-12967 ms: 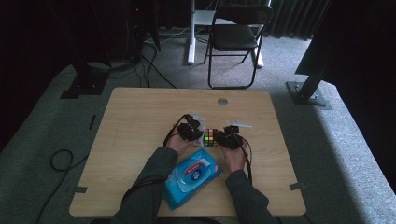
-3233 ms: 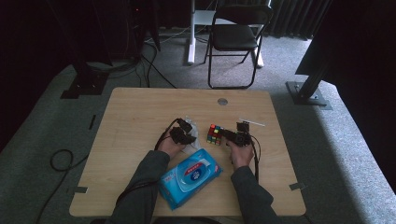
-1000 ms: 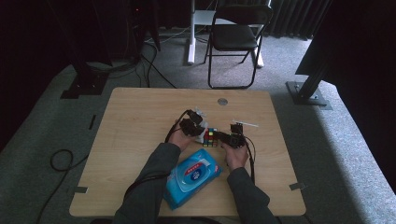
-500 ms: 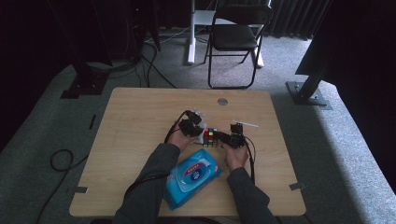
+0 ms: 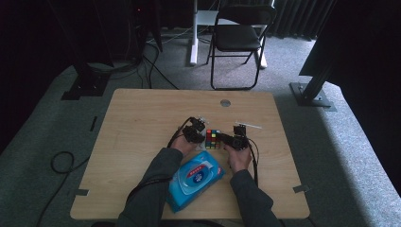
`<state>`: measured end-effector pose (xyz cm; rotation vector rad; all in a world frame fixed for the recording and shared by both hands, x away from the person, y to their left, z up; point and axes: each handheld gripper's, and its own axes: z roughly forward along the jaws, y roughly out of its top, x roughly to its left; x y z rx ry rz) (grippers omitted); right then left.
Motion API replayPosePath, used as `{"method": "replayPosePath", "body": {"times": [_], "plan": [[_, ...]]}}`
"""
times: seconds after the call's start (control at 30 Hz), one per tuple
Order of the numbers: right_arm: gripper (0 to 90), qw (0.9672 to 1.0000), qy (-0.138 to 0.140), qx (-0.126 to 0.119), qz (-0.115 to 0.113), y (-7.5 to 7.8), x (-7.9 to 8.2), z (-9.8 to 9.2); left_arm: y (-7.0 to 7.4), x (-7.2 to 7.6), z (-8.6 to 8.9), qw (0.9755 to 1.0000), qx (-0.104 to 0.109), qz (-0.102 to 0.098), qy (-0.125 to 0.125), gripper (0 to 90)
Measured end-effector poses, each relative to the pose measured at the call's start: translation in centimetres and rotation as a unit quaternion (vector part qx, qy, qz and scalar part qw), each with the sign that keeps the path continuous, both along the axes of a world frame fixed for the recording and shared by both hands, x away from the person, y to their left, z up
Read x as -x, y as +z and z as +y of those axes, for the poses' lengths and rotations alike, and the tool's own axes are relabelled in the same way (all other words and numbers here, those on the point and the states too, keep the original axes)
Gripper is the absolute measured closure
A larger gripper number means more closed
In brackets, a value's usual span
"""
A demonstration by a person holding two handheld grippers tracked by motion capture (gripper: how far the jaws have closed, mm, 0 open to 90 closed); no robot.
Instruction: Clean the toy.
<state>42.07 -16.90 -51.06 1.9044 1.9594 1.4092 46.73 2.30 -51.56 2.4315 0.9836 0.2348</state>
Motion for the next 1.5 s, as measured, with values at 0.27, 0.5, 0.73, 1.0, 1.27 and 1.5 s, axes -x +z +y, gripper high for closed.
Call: {"method": "replayPosePath", "body": {"times": [0.27,0.5,0.73,1.0,1.27,1.5], "plan": [[67.0,1.0000,0.000,0.000,0.000,0.0,0.0,0.0,-0.2,-0.1,0.1,1.0000,0.005,0.005,0.000,86.9],[66.9,1.0000,-0.002,0.000,-0.002,0.0,0.1,0.0,-0.2,-0.1,0.2,1.0000,0.008,0.004,-0.001,86.7],[66.8,1.0000,-0.004,-0.003,-0.004,-0.1,0.1,0.0,-0.2,0.2,-0.1,1.0000,-0.003,-0.008,0.000,86.8],[66.9,1.0000,-0.006,-0.004,-0.005,-0.1,0.2,0.0,0.4,0.4,0.1,0.9999,0.004,-0.015,0.000,86.9],[66.8,0.9999,-0.009,-0.005,-0.006,-0.2,0.2,0.0,1.5,0.9,1.0,0.9988,0.044,-0.021,-0.006,87.1],[66.8,0.9999,-0.010,-0.006,-0.007,-0.2,0.3,0.0,2.4,1.4,1.4,0.9977,0.059,-0.031,-0.011,87.1]]}}
